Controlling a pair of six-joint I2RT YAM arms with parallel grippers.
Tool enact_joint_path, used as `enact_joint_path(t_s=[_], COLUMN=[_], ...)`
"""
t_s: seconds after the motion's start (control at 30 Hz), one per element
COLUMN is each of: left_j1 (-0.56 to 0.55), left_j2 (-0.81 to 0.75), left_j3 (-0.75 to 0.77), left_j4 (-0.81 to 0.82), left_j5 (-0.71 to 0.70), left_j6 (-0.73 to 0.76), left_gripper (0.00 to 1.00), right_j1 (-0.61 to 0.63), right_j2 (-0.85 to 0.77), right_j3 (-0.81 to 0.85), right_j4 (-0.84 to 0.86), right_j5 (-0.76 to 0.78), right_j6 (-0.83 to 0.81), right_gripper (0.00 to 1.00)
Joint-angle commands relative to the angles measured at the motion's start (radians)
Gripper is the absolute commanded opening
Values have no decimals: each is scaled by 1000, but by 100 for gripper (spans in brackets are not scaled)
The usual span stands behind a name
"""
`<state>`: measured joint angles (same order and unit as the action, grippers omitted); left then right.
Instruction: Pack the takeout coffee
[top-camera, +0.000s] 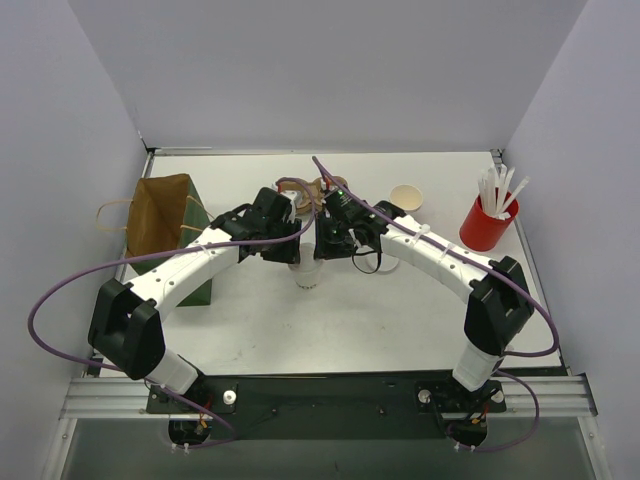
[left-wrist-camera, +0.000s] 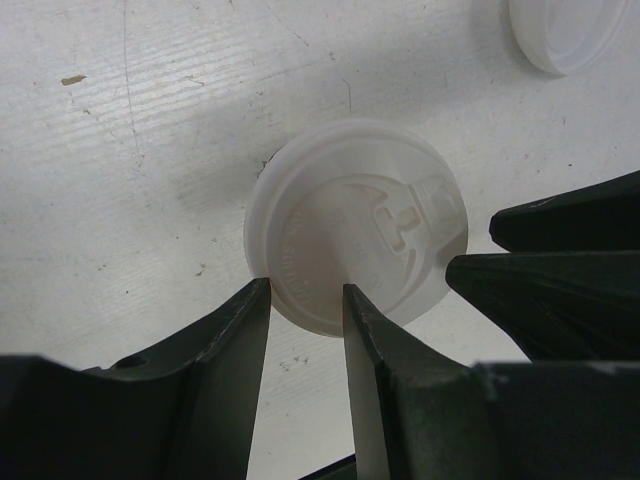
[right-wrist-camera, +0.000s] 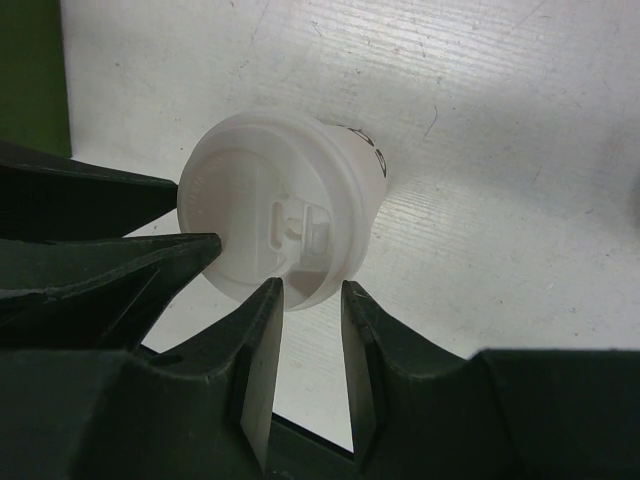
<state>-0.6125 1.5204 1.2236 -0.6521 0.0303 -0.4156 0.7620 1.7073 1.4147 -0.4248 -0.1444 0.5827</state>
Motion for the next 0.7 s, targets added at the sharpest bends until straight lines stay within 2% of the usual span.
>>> enact_joint_path(t_s=[0.0,0.1,0.17,0.67], left_j1=[-1,-1,-3,-4], left_j2=[-19,-19,-19,-9], left_j3=[11,8,4,-12], left_j4=[32,35,37,40], left_j5=[-6,-7,-9,-13], left_j6=[3,1,0,-6], left_gripper=[45,45,45,45], right_j1=[10,14,16,19], right_j2=[-9,8,17,41], right_j3=[35,24,18,-36], right_j4=[-3,-5,-5,-12], right_j5=[32,39,46,55], right_j6=[6,8,5,5], right_gripper=[26,24,19,19])
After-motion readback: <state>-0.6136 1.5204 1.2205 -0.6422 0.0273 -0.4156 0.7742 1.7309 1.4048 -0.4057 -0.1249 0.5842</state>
